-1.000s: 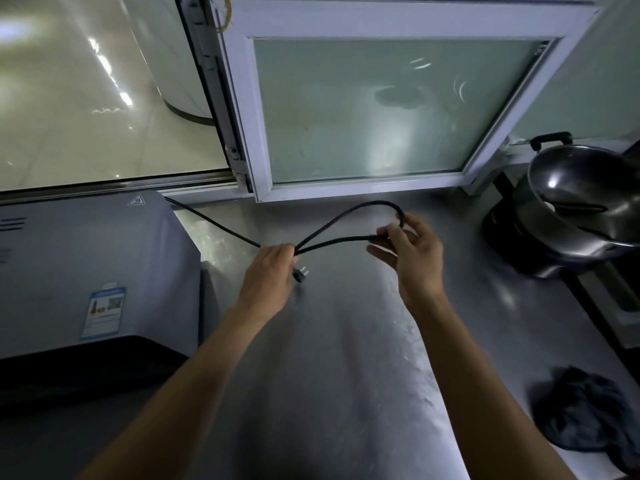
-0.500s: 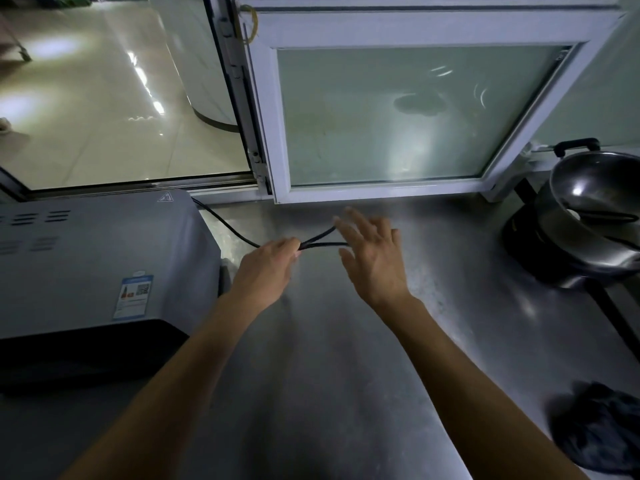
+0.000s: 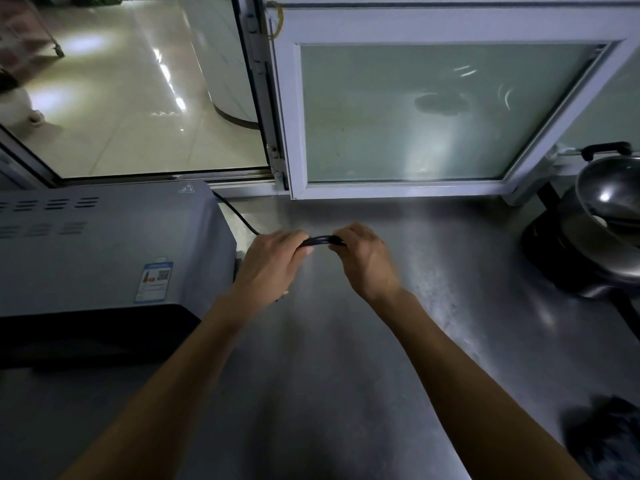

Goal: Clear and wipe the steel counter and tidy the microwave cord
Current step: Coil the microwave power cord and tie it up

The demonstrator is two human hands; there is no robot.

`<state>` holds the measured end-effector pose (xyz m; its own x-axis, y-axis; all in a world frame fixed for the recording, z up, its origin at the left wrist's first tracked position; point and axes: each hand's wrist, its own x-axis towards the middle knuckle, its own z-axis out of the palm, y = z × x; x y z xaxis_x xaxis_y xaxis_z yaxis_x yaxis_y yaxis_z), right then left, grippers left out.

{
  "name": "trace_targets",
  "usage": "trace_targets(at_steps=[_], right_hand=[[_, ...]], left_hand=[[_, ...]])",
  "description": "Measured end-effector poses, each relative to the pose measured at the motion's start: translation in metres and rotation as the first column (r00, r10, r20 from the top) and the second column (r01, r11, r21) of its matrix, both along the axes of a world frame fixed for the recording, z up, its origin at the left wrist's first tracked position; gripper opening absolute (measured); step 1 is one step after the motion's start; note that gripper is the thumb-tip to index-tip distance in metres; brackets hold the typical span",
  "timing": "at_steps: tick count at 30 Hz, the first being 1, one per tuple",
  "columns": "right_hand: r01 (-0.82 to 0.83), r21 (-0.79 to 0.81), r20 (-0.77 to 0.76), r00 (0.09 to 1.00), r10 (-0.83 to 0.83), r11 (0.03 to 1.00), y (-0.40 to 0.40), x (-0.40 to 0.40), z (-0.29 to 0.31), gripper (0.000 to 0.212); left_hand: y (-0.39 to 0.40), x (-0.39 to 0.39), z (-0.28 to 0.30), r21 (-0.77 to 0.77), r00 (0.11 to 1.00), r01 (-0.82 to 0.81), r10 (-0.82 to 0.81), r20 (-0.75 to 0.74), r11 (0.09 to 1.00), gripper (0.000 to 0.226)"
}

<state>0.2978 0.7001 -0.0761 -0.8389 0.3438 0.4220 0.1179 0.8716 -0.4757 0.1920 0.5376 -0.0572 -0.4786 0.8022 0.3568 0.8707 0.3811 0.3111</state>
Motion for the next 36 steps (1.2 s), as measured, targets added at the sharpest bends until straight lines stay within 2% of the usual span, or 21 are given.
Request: trace_targets(at_steps=[3, 7, 12, 14, 20, 23, 27, 32, 34, 36], right_hand=[[0.04, -0.098, -0.043, 0.998, -0.044, 0.994, -0.002, 0.004, 0.005, 0.007], [0.082, -0.232, -0.08, 0.991, -0.103, 0.969, -0.003, 0.008, 0.01, 0.005], [0.157, -0.502, -0.003, 0.983, -0.184, 0.85, -0.007, 0.002, 0.011, 0.008], [0.171, -0.561, 0.022, 0.981, -0.192, 0.81, -0.011, -0.003, 0.012, 0.009], [0.132, -0.634, -0.002, 0.985, -0.172, 0.762, -0.018, -0.019, 0.02, 0.008], [0.117, -0.667, -0.021, 0.984, -0.176, 0.736, -0.019, -0.027, 0.02, 0.01], [0.107, -0.703, -0.047, 0.98, -0.196, 0.703, -0.019, -0.036, 0.019, 0.012], [0.089, -0.762, -0.073, 0.972, -0.222, 0.642, -0.018, -0.049, 0.017, 0.014], [0.086, -0.787, -0.063, 0.974, -0.219, 0.61, -0.017, -0.053, 0.016, 0.015], [0.093, -0.811, -0.046, 0.974, -0.222, 0.577, -0.015, -0.056, 0.013, 0.014]], left_hand=[[-0.004, -0.008, -0.014, -0.008, 1.0, -0.02, 0.02, -0.018, 1.0, 0.02], [-0.012, -0.016, -0.03, 0.015, 0.988, -0.087, 0.085, 0.13, 0.996, 0.027], [-0.011, -0.013, -0.025, 0.049, 0.974, -0.147, 0.136, 0.181, 0.988, 0.039], [-0.008, -0.015, -0.023, 0.073, 0.966, -0.173, 0.155, 0.205, 0.982, 0.044], [-0.003, -0.025, -0.029, 0.091, 0.928, -0.227, 0.187, 0.321, 0.97, 0.053], [0.003, -0.024, -0.033, 0.078, 0.912, -0.236, 0.193, 0.361, 0.969, 0.047], [0.012, -0.02, -0.035, 0.091, 0.927, -0.256, 0.217, 0.306, 0.963, 0.031], [0.024, -0.021, -0.045, 0.098, 0.931, -0.195, 0.153, 0.332, 0.976, 0.054], [0.026, -0.02, -0.045, 0.065, 0.929, -0.19, 0.159, 0.333, 0.98, 0.057], [0.028, -0.02, -0.045, 0.039, 0.946, -0.199, 0.181, 0.268, 0.979, 0.053]])
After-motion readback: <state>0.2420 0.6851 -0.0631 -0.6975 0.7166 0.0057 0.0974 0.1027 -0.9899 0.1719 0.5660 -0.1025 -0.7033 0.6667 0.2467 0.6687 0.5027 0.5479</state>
